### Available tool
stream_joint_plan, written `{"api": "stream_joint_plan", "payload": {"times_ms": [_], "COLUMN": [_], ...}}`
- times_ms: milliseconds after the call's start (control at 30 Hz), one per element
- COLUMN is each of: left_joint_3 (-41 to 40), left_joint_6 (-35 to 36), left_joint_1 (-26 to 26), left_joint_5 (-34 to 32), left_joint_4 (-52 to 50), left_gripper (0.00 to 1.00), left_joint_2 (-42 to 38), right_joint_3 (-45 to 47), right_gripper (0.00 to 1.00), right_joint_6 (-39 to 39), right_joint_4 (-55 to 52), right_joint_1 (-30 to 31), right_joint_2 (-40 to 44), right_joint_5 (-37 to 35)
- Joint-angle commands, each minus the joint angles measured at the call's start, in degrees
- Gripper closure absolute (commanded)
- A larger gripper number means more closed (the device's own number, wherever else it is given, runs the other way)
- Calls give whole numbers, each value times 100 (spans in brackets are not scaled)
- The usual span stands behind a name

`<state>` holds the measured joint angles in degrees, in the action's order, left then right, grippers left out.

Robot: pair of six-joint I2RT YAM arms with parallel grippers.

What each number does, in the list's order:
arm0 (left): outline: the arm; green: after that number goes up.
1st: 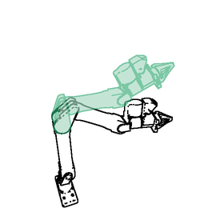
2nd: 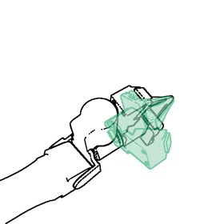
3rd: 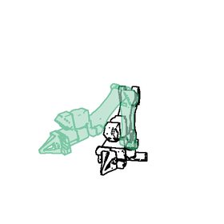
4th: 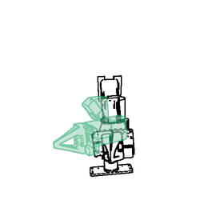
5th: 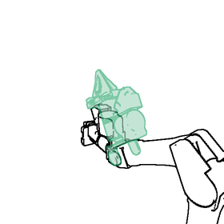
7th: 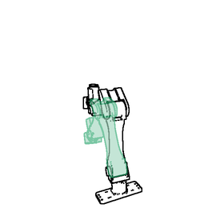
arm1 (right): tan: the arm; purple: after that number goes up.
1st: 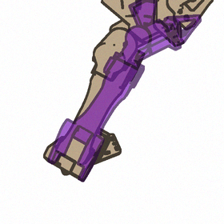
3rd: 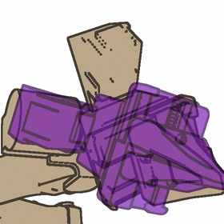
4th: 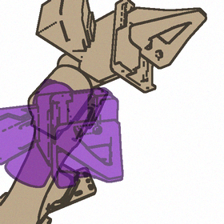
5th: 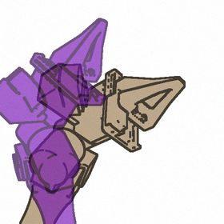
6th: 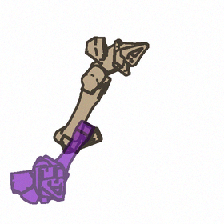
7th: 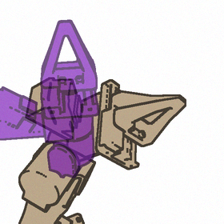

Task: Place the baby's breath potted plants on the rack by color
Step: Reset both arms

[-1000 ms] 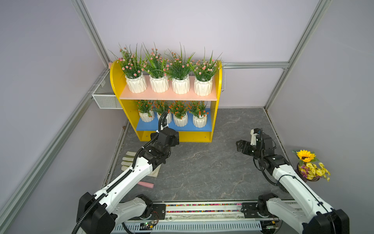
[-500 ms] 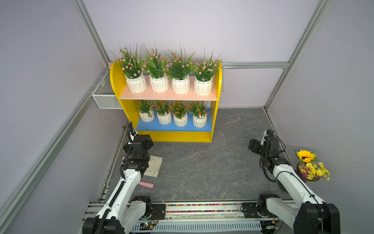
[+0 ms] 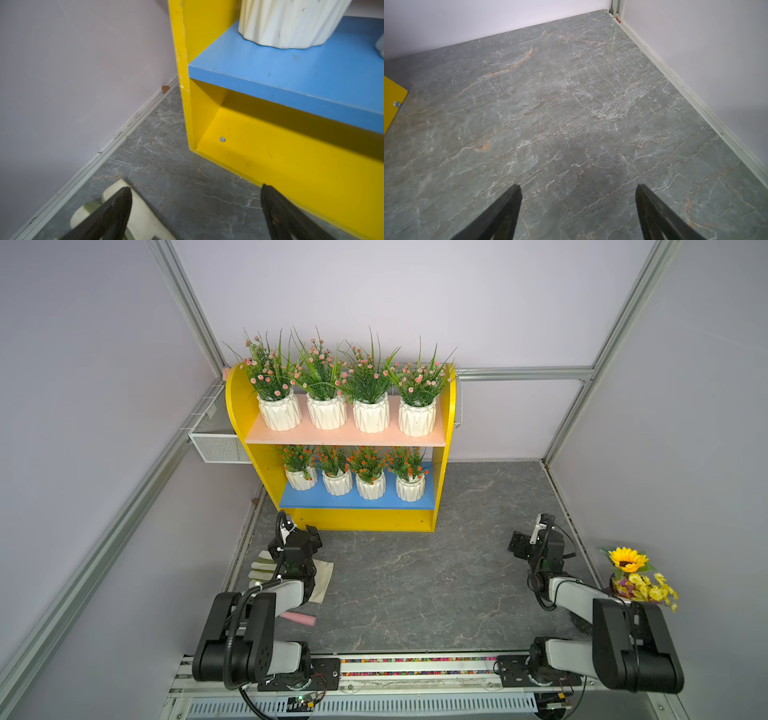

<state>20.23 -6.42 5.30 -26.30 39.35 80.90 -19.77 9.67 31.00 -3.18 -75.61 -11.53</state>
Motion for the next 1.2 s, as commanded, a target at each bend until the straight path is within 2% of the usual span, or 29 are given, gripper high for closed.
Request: {"api": "stream_joint_plan", "payload": {"times_ms": [0, 67, 133, 200, 233, 300, 367, 467, 633, 733, 900, 1167], "left_joint_3": [191, 322, 352, 409, 464, 486, 485, 489, 491, 492, 491, 491], "left_joint_6": [376, 498, 486, 500, 486, 456, 462, 460, 466, 466, 466, 471], "left_joint_1": [-28, -28, -40, -95, -147, -211, -202, -208, -205, -205, -203, -198], "left_joint_5": [741, 952, 1005, 1212, 1344, 1436, 1435, 1436, 1439, 1435, 1436, 1437], "left_joint_4": [868, 755, 649, 532, 426, 397, 380, 380, 364, 364, 363, 364], "left_gripper": [1, 1, 1, 1, 1, 1, 1, 1, 1, 1, 1, 1], "left_joint_2": [464, 609, 575, 584, 592, 592, 584, 584, 576, 576, 576, 580], "right_joint_3": [137, 205, 186, 333, 359, 241, 188, -76, 166, 232, 4, -23], "right_gripper": [12, 12, 12, 12, 12, 12, 12, 11, 12, 11, 12, 11], "right_joint_6": [-542, -577, -785, -894, -984, -1028, -1109, -1106, -1192, -1298, -1281, -1290], "right_joint_4": [1742, 2380, 2255, 3348, 3438, 2725, 3004, 2340, 2858, 2987, 2499, 2471], "right_joint_1": [-4, -16, 129, 137, 155, 173, 169, 196, 452, 466, 466, 443], "right_joint_2": [-298, -747, -811, -1450, -1483, -1194, -1421, -1309, -1346, -1340, -1321, -1338], "right_joint_5": [127, 147, 304, 531, 715, 821, 1027, 906, 202, 439, 410, 494]}}
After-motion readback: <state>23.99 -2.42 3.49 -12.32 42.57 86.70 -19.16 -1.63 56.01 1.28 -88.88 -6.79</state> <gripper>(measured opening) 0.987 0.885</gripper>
